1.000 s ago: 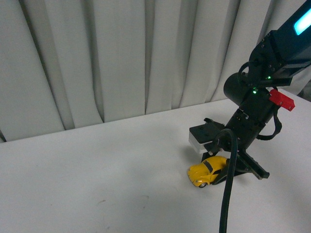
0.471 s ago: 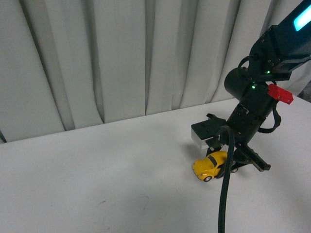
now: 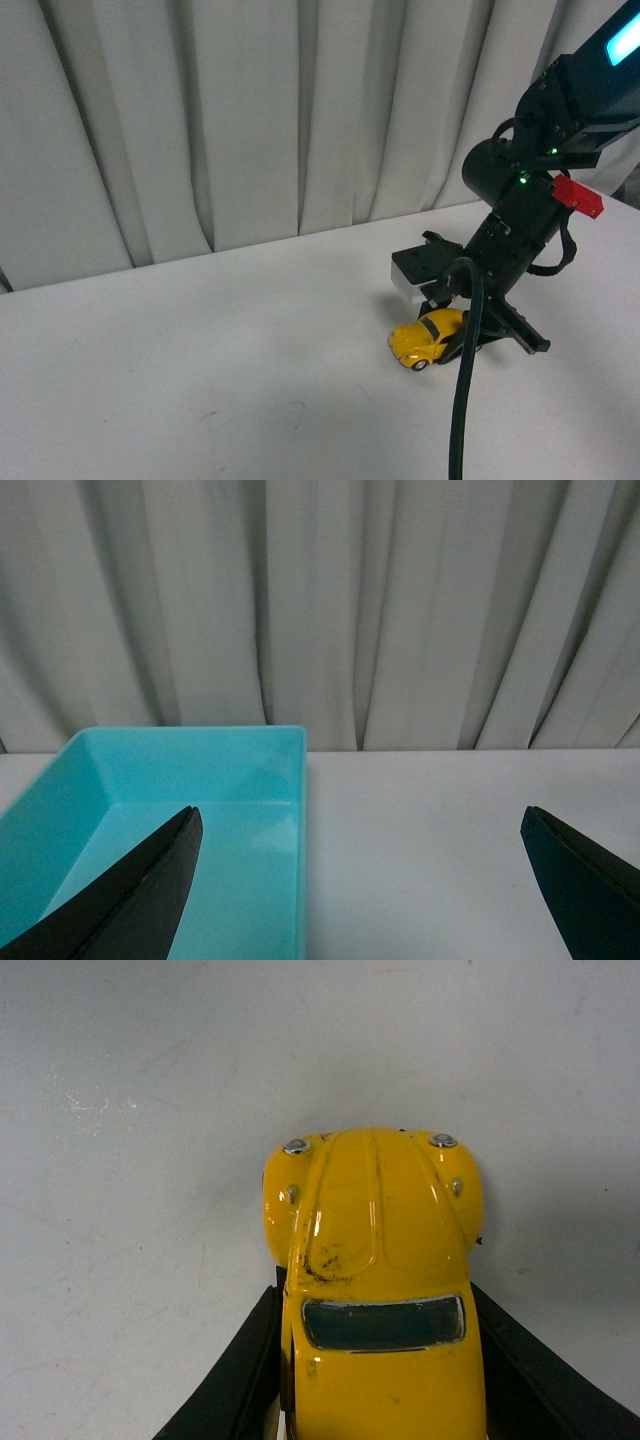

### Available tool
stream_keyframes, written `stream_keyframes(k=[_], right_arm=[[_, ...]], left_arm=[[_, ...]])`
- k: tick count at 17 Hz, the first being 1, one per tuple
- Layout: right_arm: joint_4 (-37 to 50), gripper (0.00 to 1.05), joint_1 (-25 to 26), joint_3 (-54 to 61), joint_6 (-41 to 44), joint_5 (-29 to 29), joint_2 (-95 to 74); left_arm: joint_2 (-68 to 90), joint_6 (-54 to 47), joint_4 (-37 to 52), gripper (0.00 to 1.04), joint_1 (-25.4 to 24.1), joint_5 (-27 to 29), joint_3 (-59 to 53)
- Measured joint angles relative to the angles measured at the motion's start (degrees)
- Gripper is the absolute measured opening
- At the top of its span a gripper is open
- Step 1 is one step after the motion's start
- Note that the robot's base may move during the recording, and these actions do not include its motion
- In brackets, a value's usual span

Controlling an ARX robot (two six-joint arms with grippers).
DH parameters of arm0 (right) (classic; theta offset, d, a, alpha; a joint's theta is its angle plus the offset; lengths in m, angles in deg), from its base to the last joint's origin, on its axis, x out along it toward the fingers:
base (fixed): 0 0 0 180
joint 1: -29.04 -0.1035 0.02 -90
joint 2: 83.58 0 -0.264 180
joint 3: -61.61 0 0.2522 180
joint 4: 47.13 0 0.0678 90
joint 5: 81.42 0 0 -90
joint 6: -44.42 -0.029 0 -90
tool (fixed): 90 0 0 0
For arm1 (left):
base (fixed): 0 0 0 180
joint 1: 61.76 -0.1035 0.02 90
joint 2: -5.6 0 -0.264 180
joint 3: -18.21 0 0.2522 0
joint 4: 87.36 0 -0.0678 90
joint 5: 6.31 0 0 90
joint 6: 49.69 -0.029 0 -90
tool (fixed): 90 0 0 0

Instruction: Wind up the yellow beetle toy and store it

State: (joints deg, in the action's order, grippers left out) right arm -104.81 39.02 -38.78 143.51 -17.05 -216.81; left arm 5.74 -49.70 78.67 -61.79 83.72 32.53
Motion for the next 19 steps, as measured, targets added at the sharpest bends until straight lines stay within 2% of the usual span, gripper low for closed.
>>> stream_keyframes(k=[3, 6, 19], right_arm=[[0.7, 0.45, 0.2, 0.7, 0.0, -0.2, 0.2], [3.7, 0.44, 3.7, 6.1, 0.0, -2.7, 2.1], [5.1, 0.44, 9.2, 9.1, -0.3, -4.0, 2.6]], left_arm=[[0.0, 0.0, 0.0, 0.98, 0.0, 0.0, 0.0], [0.0, 0.0, 0.0, 0.98, 0.0, 0.0, 0.0], [0.0, 0.0, 0.0, 0.98, 0.0, 0.0, 0.0]])
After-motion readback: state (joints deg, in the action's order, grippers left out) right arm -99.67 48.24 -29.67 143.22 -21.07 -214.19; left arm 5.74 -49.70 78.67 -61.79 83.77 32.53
